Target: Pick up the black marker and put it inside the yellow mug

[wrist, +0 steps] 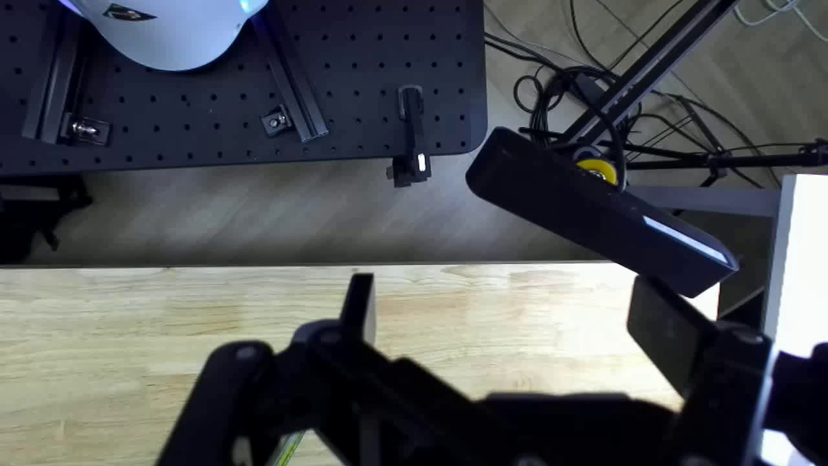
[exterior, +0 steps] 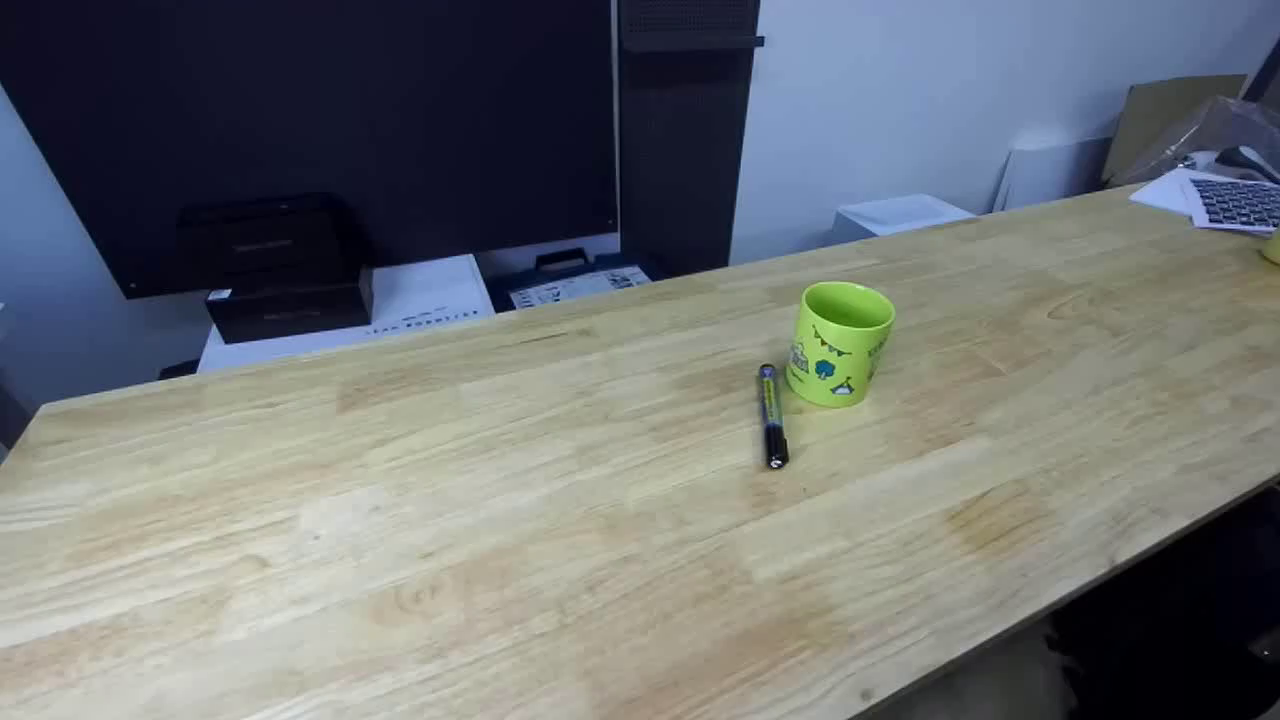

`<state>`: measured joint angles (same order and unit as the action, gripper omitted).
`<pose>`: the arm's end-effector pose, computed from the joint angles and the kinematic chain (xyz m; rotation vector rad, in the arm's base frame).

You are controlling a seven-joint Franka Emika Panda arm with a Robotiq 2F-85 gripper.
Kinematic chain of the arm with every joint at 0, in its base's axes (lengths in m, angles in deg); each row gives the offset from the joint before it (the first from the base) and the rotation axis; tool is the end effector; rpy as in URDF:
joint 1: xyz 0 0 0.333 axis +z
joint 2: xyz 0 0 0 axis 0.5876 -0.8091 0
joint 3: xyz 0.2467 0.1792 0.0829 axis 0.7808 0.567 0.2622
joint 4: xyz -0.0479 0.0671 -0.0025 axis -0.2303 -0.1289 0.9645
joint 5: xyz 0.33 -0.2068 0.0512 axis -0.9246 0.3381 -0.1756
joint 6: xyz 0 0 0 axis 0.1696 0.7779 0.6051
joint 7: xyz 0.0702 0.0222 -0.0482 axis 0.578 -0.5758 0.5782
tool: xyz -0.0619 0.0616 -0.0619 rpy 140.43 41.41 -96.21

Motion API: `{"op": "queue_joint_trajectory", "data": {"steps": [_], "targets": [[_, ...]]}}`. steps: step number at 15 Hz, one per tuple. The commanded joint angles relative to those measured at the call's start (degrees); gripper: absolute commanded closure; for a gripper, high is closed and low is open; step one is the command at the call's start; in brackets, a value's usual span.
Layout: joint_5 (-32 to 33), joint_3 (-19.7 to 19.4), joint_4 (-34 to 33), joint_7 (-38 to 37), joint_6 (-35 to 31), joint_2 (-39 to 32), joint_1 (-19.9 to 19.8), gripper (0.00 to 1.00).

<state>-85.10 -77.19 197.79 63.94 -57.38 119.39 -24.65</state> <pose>0.2674 0.1616 0.5217 -2.9438 0.0756 0.2998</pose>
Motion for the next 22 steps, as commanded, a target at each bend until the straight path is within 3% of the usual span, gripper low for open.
{"op": "queue_joint_trajectory", "data": {"steps": [1, 13, 16, 22], "targets": [[-0.7, 1.2, -0.2, 0.9, 0.5, 0.2, -1.7, 0.00], [-0.7, 1.2, -0.2, 0.9, 0.5, 0.2, -1.7, 0.00], [4.1, 1.6, 0.6, -1.1, -3.3, 1.6, -5.8, 0.00], [21.6, -3.2, 2.0, -0.3, -13.2, -0.5, -18.0, 0.00]]}}
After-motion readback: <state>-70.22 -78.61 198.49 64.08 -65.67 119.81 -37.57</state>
